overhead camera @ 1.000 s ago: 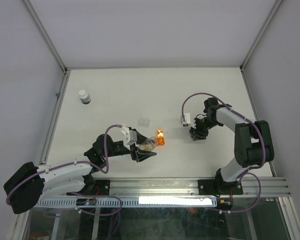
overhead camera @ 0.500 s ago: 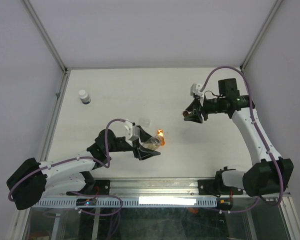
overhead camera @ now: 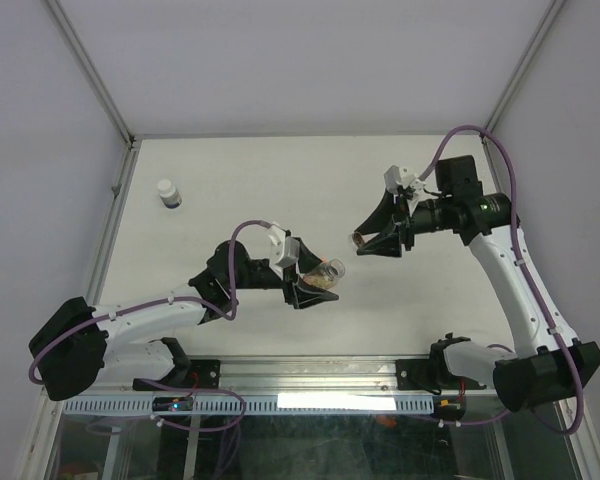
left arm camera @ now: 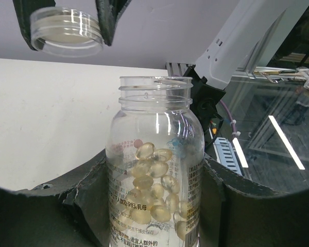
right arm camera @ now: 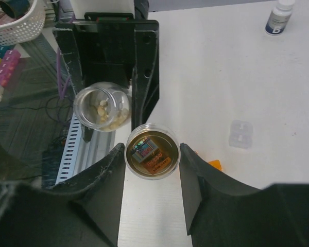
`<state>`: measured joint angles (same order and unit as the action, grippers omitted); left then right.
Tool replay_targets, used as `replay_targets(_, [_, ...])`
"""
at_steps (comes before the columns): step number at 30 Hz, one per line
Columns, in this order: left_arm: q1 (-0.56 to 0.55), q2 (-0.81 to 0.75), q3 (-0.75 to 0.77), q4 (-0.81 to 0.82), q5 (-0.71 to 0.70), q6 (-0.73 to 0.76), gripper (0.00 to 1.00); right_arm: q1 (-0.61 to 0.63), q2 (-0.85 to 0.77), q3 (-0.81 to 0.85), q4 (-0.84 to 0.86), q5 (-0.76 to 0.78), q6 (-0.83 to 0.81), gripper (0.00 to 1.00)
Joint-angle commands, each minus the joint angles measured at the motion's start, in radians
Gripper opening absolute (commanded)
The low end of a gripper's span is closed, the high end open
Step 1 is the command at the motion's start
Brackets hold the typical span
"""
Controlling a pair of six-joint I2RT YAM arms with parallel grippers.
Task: Sort the pills into containers
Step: Screw the lid of the pill bottle onto the pill bottle.
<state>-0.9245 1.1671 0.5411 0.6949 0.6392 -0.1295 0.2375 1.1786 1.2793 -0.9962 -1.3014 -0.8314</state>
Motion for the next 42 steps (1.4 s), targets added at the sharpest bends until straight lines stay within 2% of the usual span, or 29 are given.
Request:
replay_targets(1, [-0.018, 0.028, 0.073, -0.004, 0.011, 0.016, 0.00, 0.049, -0.032, 0.045, -0.030, -0.034, 0.007, 0.14])
replay_targets(15, [-0.037, 0.085, 0.135, -0.062, -0.033, 0.005, 0.00, 0.129, -0.040, 0.046, -0.070, 0.020, -0.040, 0.14])
replay_targets(42, [-0.037, 0.094, 0.152, -0.060, -0.061, -0.066, 0.00, 0.154, -0.047, 0.023, -0.102, 0.042, -0.090, 0.15])
